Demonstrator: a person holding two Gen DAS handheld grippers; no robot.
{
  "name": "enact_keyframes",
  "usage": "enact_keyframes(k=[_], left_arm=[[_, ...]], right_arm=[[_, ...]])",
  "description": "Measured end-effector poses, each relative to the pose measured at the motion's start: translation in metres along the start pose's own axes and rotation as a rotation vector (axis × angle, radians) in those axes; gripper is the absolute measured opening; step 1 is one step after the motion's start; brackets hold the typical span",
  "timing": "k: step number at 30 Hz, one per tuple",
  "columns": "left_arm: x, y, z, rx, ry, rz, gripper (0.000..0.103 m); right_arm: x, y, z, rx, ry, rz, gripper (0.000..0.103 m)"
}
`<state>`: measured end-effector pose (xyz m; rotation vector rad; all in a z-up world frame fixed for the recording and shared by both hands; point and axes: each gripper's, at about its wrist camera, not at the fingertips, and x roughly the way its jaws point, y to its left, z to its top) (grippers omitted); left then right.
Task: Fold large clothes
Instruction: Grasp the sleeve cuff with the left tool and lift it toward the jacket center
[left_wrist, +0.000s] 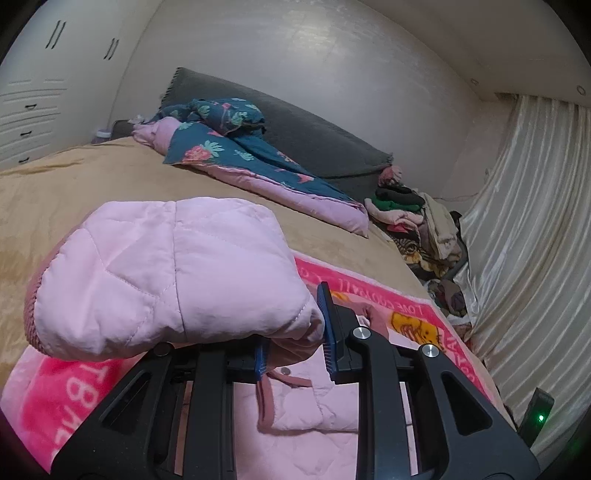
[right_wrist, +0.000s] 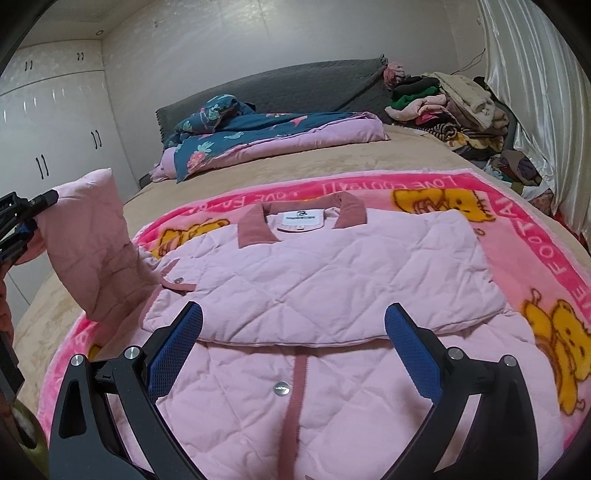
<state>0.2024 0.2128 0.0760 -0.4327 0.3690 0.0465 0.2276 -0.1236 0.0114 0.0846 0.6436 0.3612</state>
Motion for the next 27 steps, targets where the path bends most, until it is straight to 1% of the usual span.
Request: enact_keyframes(k=[2, 7, 10, 13, 16, 19, 20, 27], left_arm=[[0.001, -0.006, -0.003, 0.023, 0.000, -0.015, 0.015], [0.004, -0.033, -0.011, 0.119, -0.014, -0.054, 0.015], [0.007, -0.058, -0.020, 0.217, -0.029, -0.084, 0.015], [0.011, -0.078, -0.028, 0.286, -0.022, -0.119, 0.016], [0.026, -0.104, -0.045, 0.362, 0.010, -0.161, 0.016], [0.039, -0.123, -0.064, 0.418, 0.050, -0.182, 0.016], [0.045, -0.130, -0.074, 0.446, 0.075, -0.195, 0.016], [0.074, -0.160, -0.129, 0.616, 0.189, -0.218, 0.016]], right_arm=[[-0.002, -0.005, -0.001, -0.005, -0.001, -0.012, 0.098], [-0.009, -0.019, -0.006, -0.004, -0.001, -0.034, 0.098], [-0.012, -0.031, -0.010, 0.008, 0.005, -0.051, 0.098], [-0.016, -0.042, -0.013, 0.025, 0.006, -0.065, 0.098], [-0.020, -0.053, -0.014, 0.040, 0.000, -0.080, 0.098], [-0.026, -0.066, -0.015, 0.052, -0.009, -0.102, 0.098], [-0.027, -0.071, -0.016, 0.059, -0.010, -0.110, 0.098], [-0.030, -0.103, -0.019, 0.115, -0.012, -0.147, 0.098]])
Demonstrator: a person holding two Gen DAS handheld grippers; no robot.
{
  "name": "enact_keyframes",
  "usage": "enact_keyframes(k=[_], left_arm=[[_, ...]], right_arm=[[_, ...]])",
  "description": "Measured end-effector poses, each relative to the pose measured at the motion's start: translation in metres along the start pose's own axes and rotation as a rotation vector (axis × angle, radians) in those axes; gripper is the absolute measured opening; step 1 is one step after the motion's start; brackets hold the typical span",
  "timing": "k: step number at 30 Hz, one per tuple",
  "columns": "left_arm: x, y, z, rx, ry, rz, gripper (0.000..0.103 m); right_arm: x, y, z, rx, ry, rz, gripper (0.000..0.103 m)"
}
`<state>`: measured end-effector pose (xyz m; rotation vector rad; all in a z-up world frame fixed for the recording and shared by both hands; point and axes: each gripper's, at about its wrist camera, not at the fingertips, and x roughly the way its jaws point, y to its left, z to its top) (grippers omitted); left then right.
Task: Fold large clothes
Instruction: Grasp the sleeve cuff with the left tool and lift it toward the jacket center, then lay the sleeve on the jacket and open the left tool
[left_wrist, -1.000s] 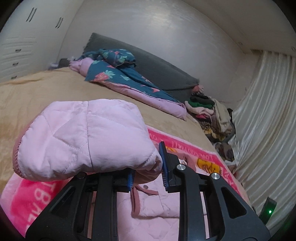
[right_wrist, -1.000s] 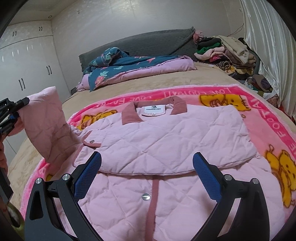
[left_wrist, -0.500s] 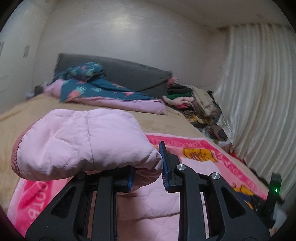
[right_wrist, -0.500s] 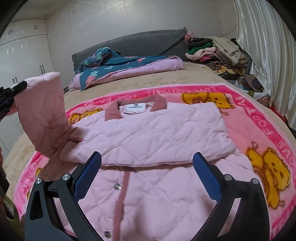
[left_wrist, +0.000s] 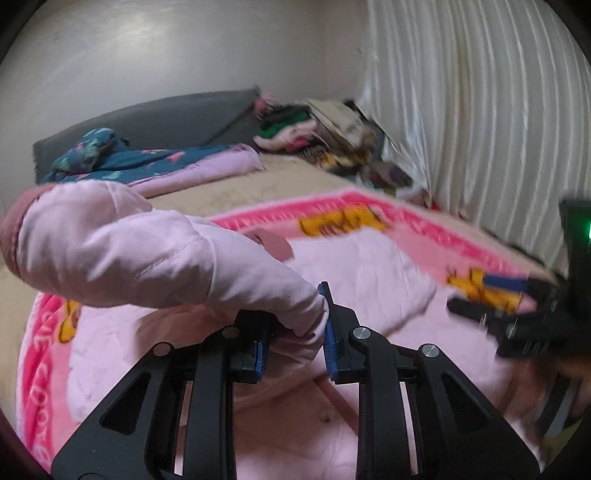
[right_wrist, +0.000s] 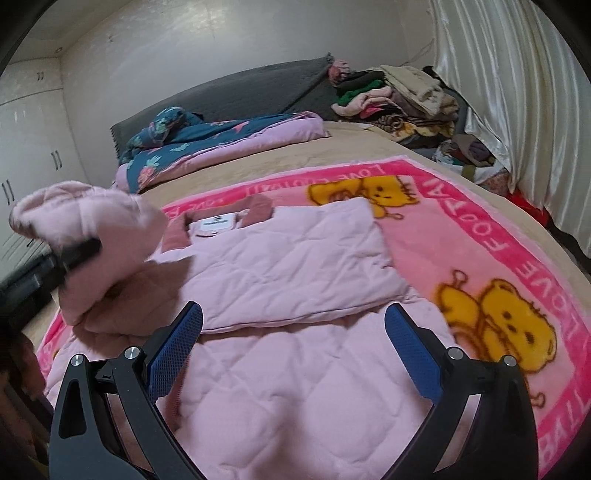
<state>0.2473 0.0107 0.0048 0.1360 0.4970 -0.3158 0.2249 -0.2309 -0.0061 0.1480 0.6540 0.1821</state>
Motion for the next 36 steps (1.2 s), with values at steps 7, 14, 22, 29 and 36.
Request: enact_keyframes(k=[7, 14, 22, 29, 36], left_arm=[[0.024, -0.028, -0.022, 0.116, 0.097, -0.028, 0.016], [0.040, -0.036, -0.036, 0.134, 0.158, -0.050, 0.017], [0.043, -0.032, -0.036, 0.027, 0.196, -0.148, 0.045], [0.035, -0.041, -0.032, 0.018, 0.199, -0.208, 0.081], [0.021, -0.019, -0.019, -0.088, 0.175, -0.287, 0.093]], right_arm=[[0.004, -0.023, -0.001, 0.036, 0.004, -0.023, 0.098], [0.009, -0.041, -0.002, 0.051, 0.015, -0.065, 0.098], [0.023, -0.056, -0.008, 0.051, 0.040, -0.158, 0.098], [0.020, -0.062, -0.005, 0.057, 0.023, -0.159, 0.098], [0.017, -0.059, -0.001, 0.069, 0.023, -0.126, 0.098]])
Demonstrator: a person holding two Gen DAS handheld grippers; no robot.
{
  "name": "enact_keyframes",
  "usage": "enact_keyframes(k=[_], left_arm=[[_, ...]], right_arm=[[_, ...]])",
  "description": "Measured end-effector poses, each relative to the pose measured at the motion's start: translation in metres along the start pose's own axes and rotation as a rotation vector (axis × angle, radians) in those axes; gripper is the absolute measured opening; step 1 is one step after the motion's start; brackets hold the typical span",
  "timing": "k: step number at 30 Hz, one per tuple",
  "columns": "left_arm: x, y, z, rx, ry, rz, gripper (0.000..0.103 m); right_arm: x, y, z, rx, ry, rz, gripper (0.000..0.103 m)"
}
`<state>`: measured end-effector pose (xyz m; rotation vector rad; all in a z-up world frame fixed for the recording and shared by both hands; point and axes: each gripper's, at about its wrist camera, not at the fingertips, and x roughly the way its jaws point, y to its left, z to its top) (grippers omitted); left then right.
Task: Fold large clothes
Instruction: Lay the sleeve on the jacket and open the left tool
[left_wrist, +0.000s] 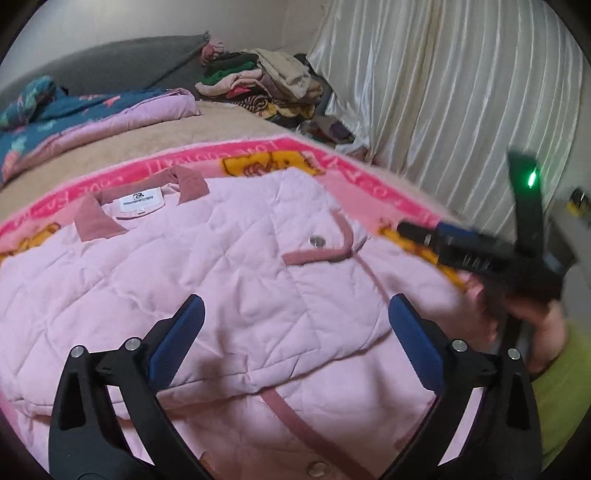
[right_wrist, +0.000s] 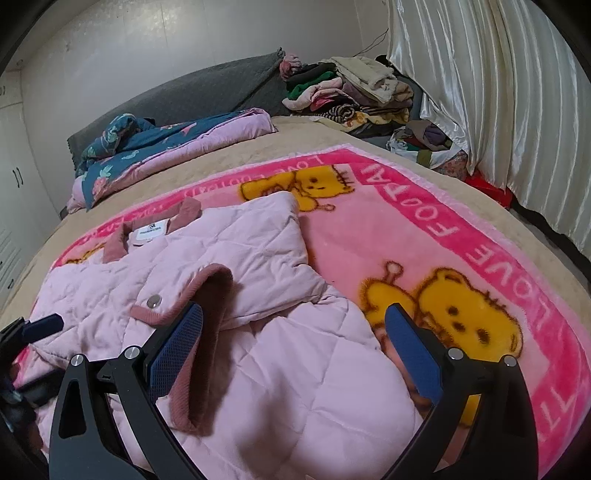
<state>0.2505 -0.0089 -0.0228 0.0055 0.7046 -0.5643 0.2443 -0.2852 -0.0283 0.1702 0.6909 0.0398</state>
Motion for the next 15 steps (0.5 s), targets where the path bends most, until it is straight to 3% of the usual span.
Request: enact_keyframes(k=[4, 8, 15], left_arm=[[-0.010, 0.023, 0.005, -0.053, -0.013, 0.105, 0.093], [-0.014, 0.047, 0.006, -0.130, -0.014, 0.148, 0.093], [-0.017, 0.075, 0.004, -0.177, 0.008, 0.259, 0.093]], right_arm=[[0.001, 0.013, -0.004, -0.018, 0.026, 0.043, 0.098], [0.007, 0.029, -0.007, -0.027, 0.062, 0.096, 0.098], [0.023, 0.054, -0.014, -0.026, 0.135, 0.168, 0.098]])
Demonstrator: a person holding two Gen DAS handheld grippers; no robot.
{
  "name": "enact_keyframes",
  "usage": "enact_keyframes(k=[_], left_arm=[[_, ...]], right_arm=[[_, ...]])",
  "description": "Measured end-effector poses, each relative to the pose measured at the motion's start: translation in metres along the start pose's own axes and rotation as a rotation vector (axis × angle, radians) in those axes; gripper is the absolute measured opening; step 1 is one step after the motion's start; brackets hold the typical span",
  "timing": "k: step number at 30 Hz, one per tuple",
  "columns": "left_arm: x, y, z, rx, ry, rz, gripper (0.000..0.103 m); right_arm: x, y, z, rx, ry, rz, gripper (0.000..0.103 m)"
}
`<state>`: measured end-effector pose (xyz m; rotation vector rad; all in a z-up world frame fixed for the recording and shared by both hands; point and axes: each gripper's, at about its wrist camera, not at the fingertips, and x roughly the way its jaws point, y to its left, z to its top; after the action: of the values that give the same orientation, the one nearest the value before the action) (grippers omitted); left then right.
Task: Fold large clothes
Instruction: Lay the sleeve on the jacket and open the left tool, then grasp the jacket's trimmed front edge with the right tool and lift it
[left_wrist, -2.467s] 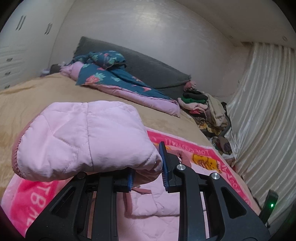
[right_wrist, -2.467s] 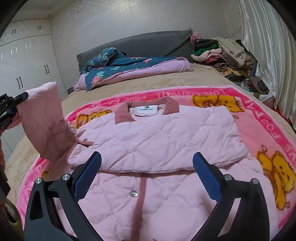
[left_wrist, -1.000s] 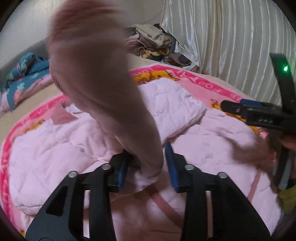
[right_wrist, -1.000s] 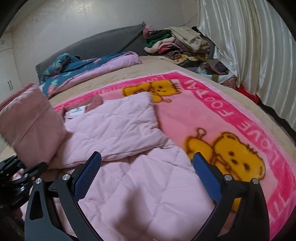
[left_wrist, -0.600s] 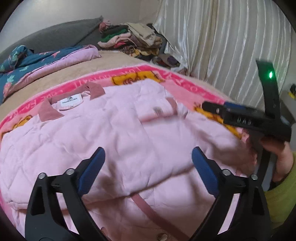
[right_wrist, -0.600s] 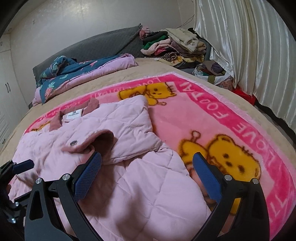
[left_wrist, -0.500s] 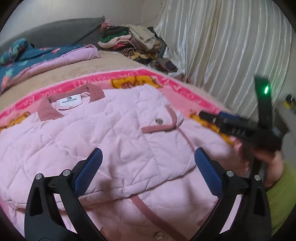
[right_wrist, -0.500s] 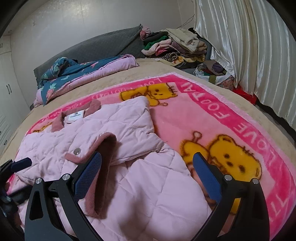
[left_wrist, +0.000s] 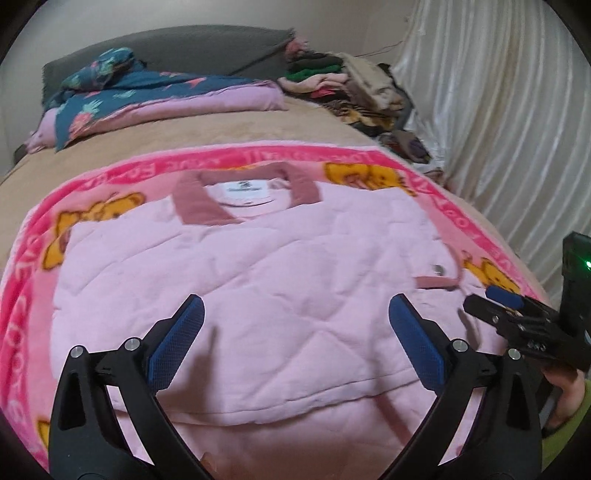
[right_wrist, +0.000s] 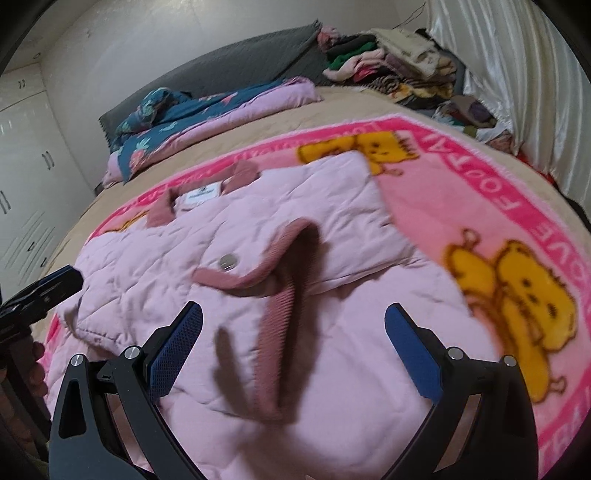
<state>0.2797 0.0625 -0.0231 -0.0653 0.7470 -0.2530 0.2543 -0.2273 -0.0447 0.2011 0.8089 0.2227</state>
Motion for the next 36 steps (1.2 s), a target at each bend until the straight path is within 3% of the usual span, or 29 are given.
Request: enact_keyframes(k=[5, 8, 9, 10, 11, 13, 16, 24, 36], left_arm=[[0.000, 0.021, 0.000, -0.074, 0.003, 0.005, 0.093], [-0.001, 0.030, 0.000, -0.095, -0.002, 0.030, 0.093], [-0.002, 0.034, 0.001, -0.106, -0.006, 0.037, 0.093], [-0.002, 0.037, 0.001, -0.113, -0.008, 0.041, 0.093], [-0.003, 0.040, 0.002, -0.124, -0.010, 0.043, 0.093], [-0.004, 0.045, 0.003, -0.140, -0.014, 0.043, 0.093], [-0.007, 0.050, 0.004, -0.147, -0.021, 0.065, 0.093], [-0.019, 0.063, 0.007, -0.161, -0.046, 0.115, 0.093], [-0.036, 0.086, 0.011, -0.208, -0.082, 0.161, 0.093]], right_arm=[[0.026, 0.009, -0.004, 0.008, 0.069, 0.024, 0.098], [0.036, 0.009, -0.006, 0.028, 0.086, 0.083, 0.097], [0.039, 0.008, -0.006, 0.042, 0.092, 0.104, 0.090], [0.041, 0.009, -0.007, 0.045, 0.097, 0.142, 0.072], [0.041, 0.011, -0.007, 0.038, 0.097, 0.159, 0.066], [0.035, 0.020, -0.005, -0.007, 0.072, 0.164, 0.039], [0.022, 0.031, 0.002, -0.072, 0.009, 0.145, 0.022], [0.001, 0.062, 0.040, -0.228, -0.154, 0.054, 0.019], [0.013, 0.079, 0.079, -0.294, -0.207, -0.001, 0.019]])
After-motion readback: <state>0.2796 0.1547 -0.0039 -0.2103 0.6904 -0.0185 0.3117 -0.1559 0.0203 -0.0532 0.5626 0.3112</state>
